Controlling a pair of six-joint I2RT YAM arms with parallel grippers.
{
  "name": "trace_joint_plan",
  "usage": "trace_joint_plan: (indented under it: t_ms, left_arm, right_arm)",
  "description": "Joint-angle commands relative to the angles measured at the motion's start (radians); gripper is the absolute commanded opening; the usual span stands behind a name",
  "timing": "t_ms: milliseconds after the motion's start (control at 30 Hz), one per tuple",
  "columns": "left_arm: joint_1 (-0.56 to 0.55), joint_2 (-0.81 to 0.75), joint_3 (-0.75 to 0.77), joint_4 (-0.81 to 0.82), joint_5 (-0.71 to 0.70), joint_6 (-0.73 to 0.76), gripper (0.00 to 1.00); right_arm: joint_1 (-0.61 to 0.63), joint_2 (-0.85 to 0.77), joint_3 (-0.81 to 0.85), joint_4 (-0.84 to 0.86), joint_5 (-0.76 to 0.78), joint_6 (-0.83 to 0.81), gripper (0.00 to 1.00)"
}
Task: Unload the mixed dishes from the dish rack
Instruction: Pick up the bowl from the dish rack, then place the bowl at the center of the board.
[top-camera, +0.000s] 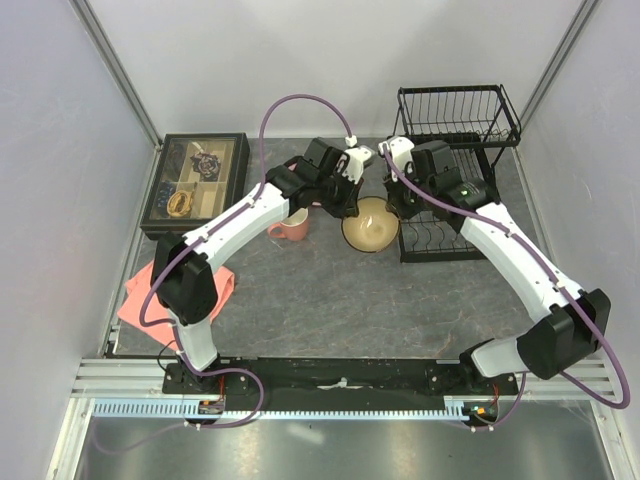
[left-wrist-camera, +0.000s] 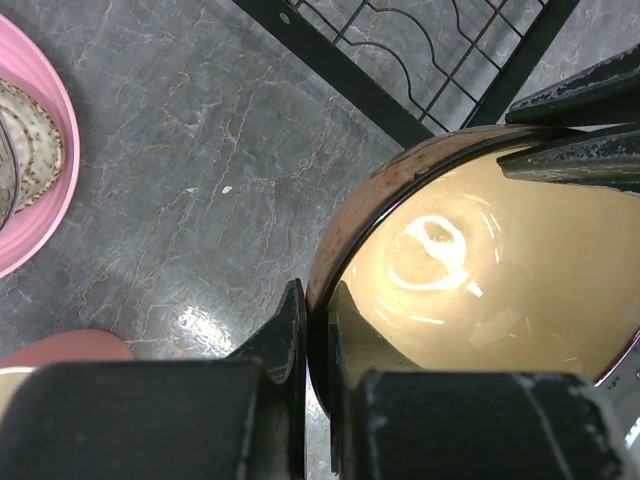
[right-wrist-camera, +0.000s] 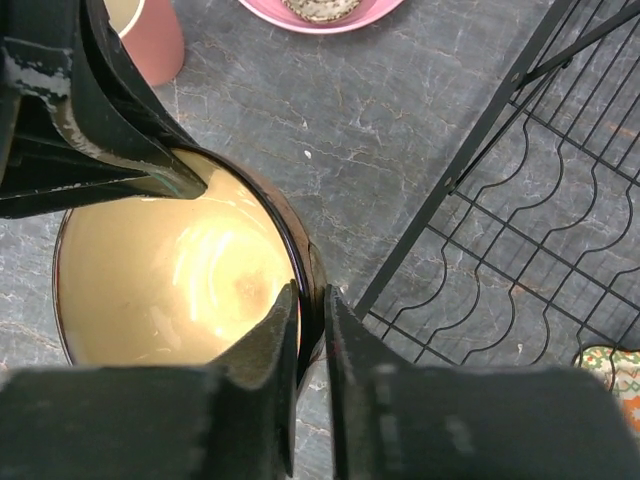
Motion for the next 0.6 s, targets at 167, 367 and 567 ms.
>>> trace_joint_plan:
  t_ms: [167, 367, 567]
  left_arm:
    - [0.000, 0.011, -0.006, 0.007, -0.012, 0.033, 0.02]
    - [0.006, 0.063, 0.043, -0.019, -0.029, 0.057, 0.02]
    - [0.021, 0.146, 0.147, -0.076, -0.045, 0.096, 0.01]
  right_arm:
    - [-0.006, -0.097, -0.019, 0.110, 0.009, -0.015, 0.50]
    - [-0.006, -0.116, -0.040, 0.115, 0.048, -0.023, 0.59]
    - [-0.004, -0.139, -0.054, 0.114, 0.054, -0.028, 0.62]
